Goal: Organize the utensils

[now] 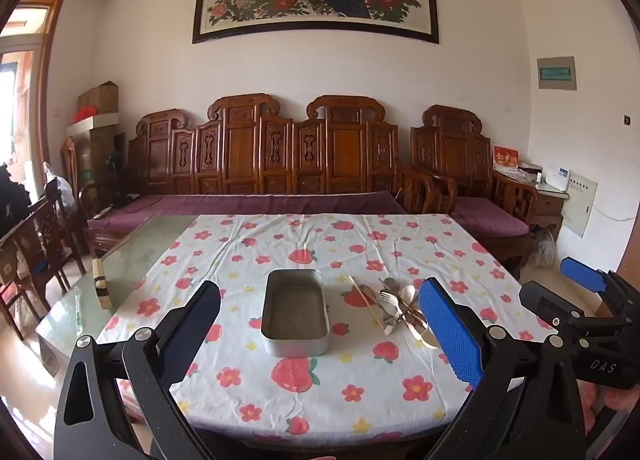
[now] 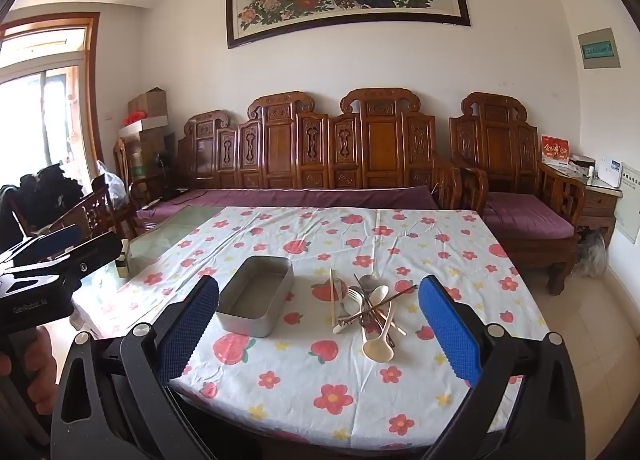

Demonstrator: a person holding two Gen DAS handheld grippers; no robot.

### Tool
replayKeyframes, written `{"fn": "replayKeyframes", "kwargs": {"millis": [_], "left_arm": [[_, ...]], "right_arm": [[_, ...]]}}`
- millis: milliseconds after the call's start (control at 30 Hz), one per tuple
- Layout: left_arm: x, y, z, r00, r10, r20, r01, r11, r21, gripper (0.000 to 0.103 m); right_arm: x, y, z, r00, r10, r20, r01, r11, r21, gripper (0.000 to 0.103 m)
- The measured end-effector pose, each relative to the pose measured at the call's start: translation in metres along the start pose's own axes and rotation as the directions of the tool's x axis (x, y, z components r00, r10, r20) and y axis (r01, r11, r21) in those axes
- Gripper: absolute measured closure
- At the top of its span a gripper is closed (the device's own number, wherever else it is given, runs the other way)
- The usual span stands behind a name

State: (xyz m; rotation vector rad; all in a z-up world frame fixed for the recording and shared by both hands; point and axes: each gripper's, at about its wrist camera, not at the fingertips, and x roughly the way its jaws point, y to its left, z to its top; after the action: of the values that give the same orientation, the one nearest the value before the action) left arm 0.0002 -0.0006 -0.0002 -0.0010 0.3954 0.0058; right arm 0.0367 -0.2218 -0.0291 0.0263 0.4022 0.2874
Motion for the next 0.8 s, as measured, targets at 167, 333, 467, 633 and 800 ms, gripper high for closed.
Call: {"fn": "replayKeyframes", "kwargs": {"millis": [167,333,467,633,800], "left_arm": [[-0.0002,0.0002,0.0,1.0,-0.003,0.002,0.003,1.0,-0.003,0.006],[0.0001,0.0,-0.0001,1.0,-0.001,0.001,0.001,1.0,-0.001,0.006],[-0.0001,0.0001,0.0,1.0,-0.003,0.001,0.003,1.0,-0.002,0.006],[-0.003,0.0032,0.0001,1.0,-0.007,0.004,0.007,1.0,0.001,0.006],[-0.0022,0.0036,-0.0005,1.0,-0.01,0.004,0.01,1.0,0.002,0.006]], "right_arm": [[-0.0002,0.0002,0.0003,1.0,0.003,-0.002,-0.003,1.0,0.003,0.002],[-0.0005,0.0003,0.0005,1.0,0.002,-0.001,-0.002,1.0,0.001,0.002],[-0.0005,0.0002,0.0007,1.0,0.003,-0.002,-0.003,1.0,0.001,0.002],[-0.0003,0.0,0.0009,1.0,0.003,-0.002,-0.003,1.0,0.002,0.002],[-0.0004,0.0004,0.0006,1.0,0.001,0.0,-0.001,1.0,0.0,0.002]]}}
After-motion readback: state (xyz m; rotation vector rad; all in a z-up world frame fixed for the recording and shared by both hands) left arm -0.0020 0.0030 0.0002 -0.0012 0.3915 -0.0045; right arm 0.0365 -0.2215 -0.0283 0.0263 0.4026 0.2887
